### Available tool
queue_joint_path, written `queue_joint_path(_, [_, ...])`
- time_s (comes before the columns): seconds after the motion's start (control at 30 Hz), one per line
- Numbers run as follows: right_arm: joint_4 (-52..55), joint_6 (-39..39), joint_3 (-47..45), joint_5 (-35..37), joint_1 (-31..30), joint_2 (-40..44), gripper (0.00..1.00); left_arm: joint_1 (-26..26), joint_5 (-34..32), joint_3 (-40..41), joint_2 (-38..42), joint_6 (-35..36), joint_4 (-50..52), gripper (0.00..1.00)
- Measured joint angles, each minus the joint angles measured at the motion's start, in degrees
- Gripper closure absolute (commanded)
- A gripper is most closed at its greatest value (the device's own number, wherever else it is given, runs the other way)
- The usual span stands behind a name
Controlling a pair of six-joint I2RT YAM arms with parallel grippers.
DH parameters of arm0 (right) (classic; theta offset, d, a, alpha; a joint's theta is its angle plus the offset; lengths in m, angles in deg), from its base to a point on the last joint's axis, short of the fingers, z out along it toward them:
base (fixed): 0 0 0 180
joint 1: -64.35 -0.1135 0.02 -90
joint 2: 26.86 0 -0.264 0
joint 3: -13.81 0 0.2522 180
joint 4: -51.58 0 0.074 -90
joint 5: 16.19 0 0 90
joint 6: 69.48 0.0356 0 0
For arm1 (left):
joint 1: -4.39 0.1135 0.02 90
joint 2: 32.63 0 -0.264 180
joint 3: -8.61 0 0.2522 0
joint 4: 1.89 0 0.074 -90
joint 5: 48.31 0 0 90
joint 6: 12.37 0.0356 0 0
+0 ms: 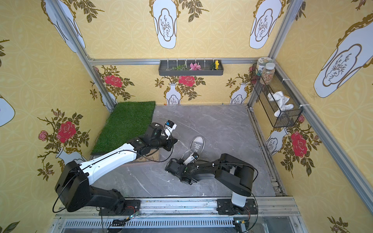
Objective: Tie the shoes
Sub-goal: Wrap the shoelace around the shoelace, then cross the shoelace with the shoelace.
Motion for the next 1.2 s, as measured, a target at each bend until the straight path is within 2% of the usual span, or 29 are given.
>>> queue_joint_path(0.13, [0.2,-0.1,-0.1,-0.7,0.0,0.0,1.0,0.0,0.0,0.1,0.0,0.0,0.0,1.0])
queue_joint_path(0.23, [0.6,-0.9,-0.6,-1.3,0.0,1.1,1.0,0.0,-0.1,0.2,0.0,0.0,0.0,1.0])
queue_joint_path(0.33, [0.3,-4.9,-1.3,-1.7,-0.1,3.9,1.0,0.0,-0.7,0.2,0.0,0.0,0.0,1.0])
queue_joint_path(0.47, [-0.5,-12.1,-4.4,-3.5,0.2,11.3,1.0,0.0,-2.0,-0.1,-0.6,-0.8,0.6,1.0])
queue_joint_path(0.63, [0.6,-21.0,-9.6,-9.9,3.6,21.9,1.0,0.2,-2.1,-0.2,-1.0,-2.3,1.3,1.0])
queue_joint_path(0.77, [4.5,-32.0,-10.3,-16.3,9.9,30.3,1.0,0.2,-1.3,-0.2,-1.4,-3.6,1.4,1.0])
queue_joint_path(0.9, [7.8,-44.5,-10.0,-25.9,21.5,34.7,1.0,0.2,1.0,0.9,-1.4,-5.6,1.3,1.0])
queue_joint_path(1.03, [11.0,-54.9,-8.1,-36.9,31.8,33.0,1.0,-0.5,2.6,1.9,-1.4,-7.0,1.1,1.0])
queue_joint_path(1.2, [13.2,-64.4,-4.0,-48.2,35.7,28.0,1.0,-0.9,3.0,2.7,-2.2,-8.0,0.9,1.0])
